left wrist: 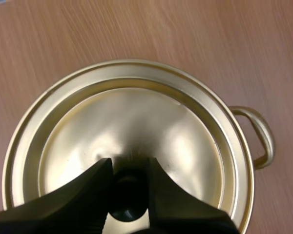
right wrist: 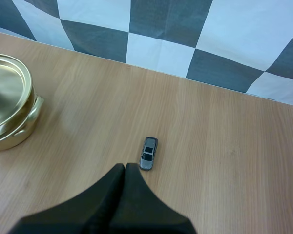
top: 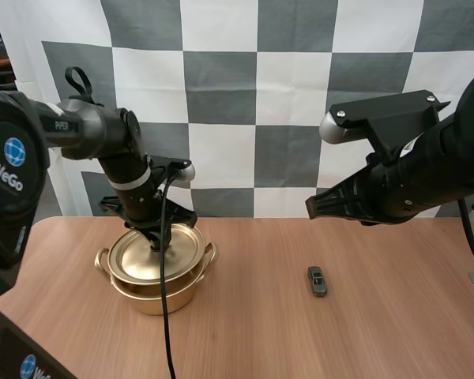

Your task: Open the pot, put the car inside, and close it

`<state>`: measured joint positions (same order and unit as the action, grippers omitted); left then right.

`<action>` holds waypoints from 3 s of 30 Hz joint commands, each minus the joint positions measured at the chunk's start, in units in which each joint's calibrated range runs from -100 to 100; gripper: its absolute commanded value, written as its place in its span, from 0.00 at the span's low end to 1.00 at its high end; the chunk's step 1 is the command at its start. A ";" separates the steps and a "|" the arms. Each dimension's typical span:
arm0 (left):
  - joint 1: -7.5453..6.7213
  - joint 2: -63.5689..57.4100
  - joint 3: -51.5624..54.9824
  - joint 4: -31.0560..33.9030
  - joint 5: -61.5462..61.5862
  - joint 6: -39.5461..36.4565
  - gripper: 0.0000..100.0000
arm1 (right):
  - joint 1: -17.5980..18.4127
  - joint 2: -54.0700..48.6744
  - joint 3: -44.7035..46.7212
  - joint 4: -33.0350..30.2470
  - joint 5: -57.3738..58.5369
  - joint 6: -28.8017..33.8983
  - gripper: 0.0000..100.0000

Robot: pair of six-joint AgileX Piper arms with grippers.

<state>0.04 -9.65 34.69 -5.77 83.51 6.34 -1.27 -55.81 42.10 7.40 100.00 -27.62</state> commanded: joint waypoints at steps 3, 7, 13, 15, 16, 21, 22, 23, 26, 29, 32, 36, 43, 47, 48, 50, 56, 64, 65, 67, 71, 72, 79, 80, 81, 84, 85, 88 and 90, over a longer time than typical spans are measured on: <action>-0.01 -3.09 -11.05 -0.94 7.80 0.06 0.00 | -0.01 -0.05 -0.07 0.02 0.00 0.04 0.00; -0.01 -7.44 -20.91 -2.05 15.19 0.06 0.00 | -0.01 -0.05 -0.07 0.02 0.00 0.04 0.00; -0.01 -16.27 -30.48 -3.79 16.49 0.06 0.00 | -0.01 -0.05 -0.07 -1.63 0.00 0.04 0.00; -0.01 -20.56 -31.28 -3.79 16.49 0.06 0.00 | -0.01 -0.05 -0.07 -2.16 0.00 0.19 0.00; -0.01 -22.45 -31.28 -3.79 16.49 0.06 0.00 | -0.01 -0.05 -0.07 -2.87 0.00 0.72 0.00; -0.01 -34.86 -31.28 -3.11 16.49 0.06 0.00 | -0.01 0.98 -0.18 -8.93 -11.49 4.14 0.00; -0.01 -39.43 -31.28 -3.11 16.49 0.06 0.00 | -0.01 2.11 -0.32 -9.60 -13.76 4.14 0.00; -0.01 -40.55 -31.28 -3.11 16.49 0.06 0.00 | -0.01 2.83 -0.44 -9.71 -14.39 4.14 0.00; -0.01 -48.20 -31.28 -3.11 16.49 -0.03 0.00 | -0.01 8.07 -0.42 -8.39 -14.97 4.14 0.00; -0.01 -54.20 -31.28 -2.90 16.49 -0.03 0.00 | -0.01 14.87 -0.42 -5.52 -14.76 4.14 0.00; -0.01 -58.01 -30.19 -1.57 16.49 -0.03 0.00 | -0.01 20.28 -0.42 -1.91 -12.63 4.14 0.00; -0.01 -60.47 -26.02 0.63 16.49 -0.03 0.00 | -0.01 24.77 -0.42 -0.56 -12.31 3.93 0.00; -0.01 -60.97 -18.99 0.34 16.49 -0.03 0.00 | -0.01 26.11 -0.42 -0.59 -13.52 3.93 0.00; -0.01 -61.07 -19.14 0.09 16.49 -0.03 0.00 | -0.01 26.11 -0.42 -1.56 -12.01 4.13 0.06; -0.01 -61.07 -19.14 0.09 16.49 -0.03 0.00 | -0.01 26.11 -0.42 -1.84 -11.82 4.13 0.19; -0.01 -61.07 -19.14 0.09 16.49 -0.03 0.00 | -0.01 26.11 -0.42 -2.18 -11.82 3.89 0.53; -0.01 -61.07 -19.14 0.09 16.49 -0.03 0.00 | -0.01 26.00 -0.42 -3.04 -22.29 2.70 1.00; -0.01 -61.07 -19.14 0.09 16.49 -0.03 0.00 | -0.01 26.00 -0.42 -3.08 -30.27 3.94 1.00; -0.01 -61.07 -19.14 0.09 16.49 -0.03 0.00 | -0.01 26.00 -0.42 -3.07 -29.84 3.94 1.00; -0.01 -61.07 -19.14 0.09 16.49 -0.03 0.00 | -0.01 26.00 -0.42 -3.19 -27.59 3.60 1.00; -0.01 -61.07 -19.14 0.09 16.49 -0.03 0.00 | -0.01 27.22 -0.30 -0.20 -25.28 -1.50 1.00; -0.01 -61.07 -19.14 0.09 16.49 -0.03 0.00 | -0.01 28.10 -0.30 0.52 -23.90 -2.35 1.00; -0.01 -61.07 -19.14 0.19 16.49 -0.03 0.00 | -0.01 33.71 -0.30 2.63 -20.48 -2.76 1.00; -0.01 -61.07 -19.14 0.19 16.49 -0.03 0.00 | -0.01 33.72 -0.30 2.28 -20.48 -2.89 1.00; -0.01 -61.07 -19.14 0.19 16.49 -0.03 0.00 | -0.01 33.72 -0.30 1.79 -21.63 -3.07 1.00; -0.01 -61.07 -19.14 0.19 16.49 -0.03 0.00 | -0.01 33.60 -0.30 0.58 -26.16 -3.07 1.00; -0.01 -61.07 -19.14 0.29 16.49 -0.03 0.00 | -0.01 33.60 -0.30 0.12 -27.18 -3.07 1.00; -0.01 -61.07 -19.14 0.40 16.49 -0.03 0.00 | -0.01 35.22 -0.30 -1.27 -27.74 -3.07 1.00; -0.01 -61.07 -19.14 0.40 16.49 -0.03 0.00 | -0.01 37.38 -0.30 -2.34 -27.03 -2.97 1.00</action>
<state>0.04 -70.71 15.61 -5.41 99.96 6.34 -1.27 -19.65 41.78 5.59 72.38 -30.64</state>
